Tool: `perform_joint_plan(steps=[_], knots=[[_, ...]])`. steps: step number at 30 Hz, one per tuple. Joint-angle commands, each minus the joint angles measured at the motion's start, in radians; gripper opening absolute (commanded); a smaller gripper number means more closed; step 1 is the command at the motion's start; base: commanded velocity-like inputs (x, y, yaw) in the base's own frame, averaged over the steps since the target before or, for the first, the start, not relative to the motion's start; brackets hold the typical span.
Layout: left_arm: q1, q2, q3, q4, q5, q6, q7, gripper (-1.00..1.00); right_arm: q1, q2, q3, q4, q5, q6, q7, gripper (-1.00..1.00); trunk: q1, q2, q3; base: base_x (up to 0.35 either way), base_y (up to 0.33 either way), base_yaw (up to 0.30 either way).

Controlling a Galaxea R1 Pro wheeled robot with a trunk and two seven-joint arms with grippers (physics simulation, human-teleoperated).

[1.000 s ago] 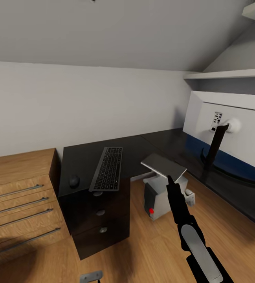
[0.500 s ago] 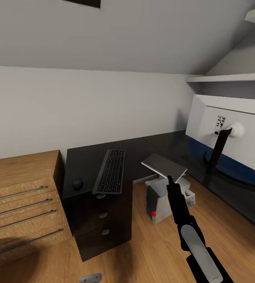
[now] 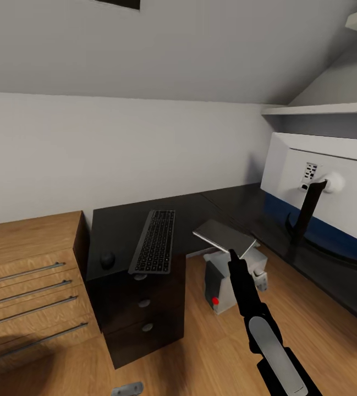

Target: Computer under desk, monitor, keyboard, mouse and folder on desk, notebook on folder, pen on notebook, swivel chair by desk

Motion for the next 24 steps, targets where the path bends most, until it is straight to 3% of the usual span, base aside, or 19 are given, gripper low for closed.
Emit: perform_joint_plan(steps=[1,8,17,24], knots=[[-0.001,0.001,-0.003,-0.002,0.003,0.005,0.007,1.00,-0.001,-0.001,0.003,0.000,-0.006,-0.007,-0.014,-1.00,0.000,0.000,-0.001,0.189,0.000,0.000],[-0.001,0.000,-0.003,-0.001,0.003,0.005,0.007,1.00,-0.001,-0.002,0.004,0.005,-0.006,-0.002,-0.112,-1.00,0.000,0.000,-0.001,0.108,0.000,0.000],[-0.001,0.000,-0.003,-0.002,0.003,0.005,0.008,1.00,-0.002,-0.002,0.005,0.026,-0.006,-0.001,-0.135,-1.00,0.000,0.000,-0.001,0.040,0.000,0.000],[0.000,0.001,-0.012,-0.002,0.003,0.004,0.009,1.00,-0.003,0.000,0.005,0.061,-0.006,-0.001,-0.137,-1.00,0.000,0.000,-0.001,0.245,0.000,0.000]])
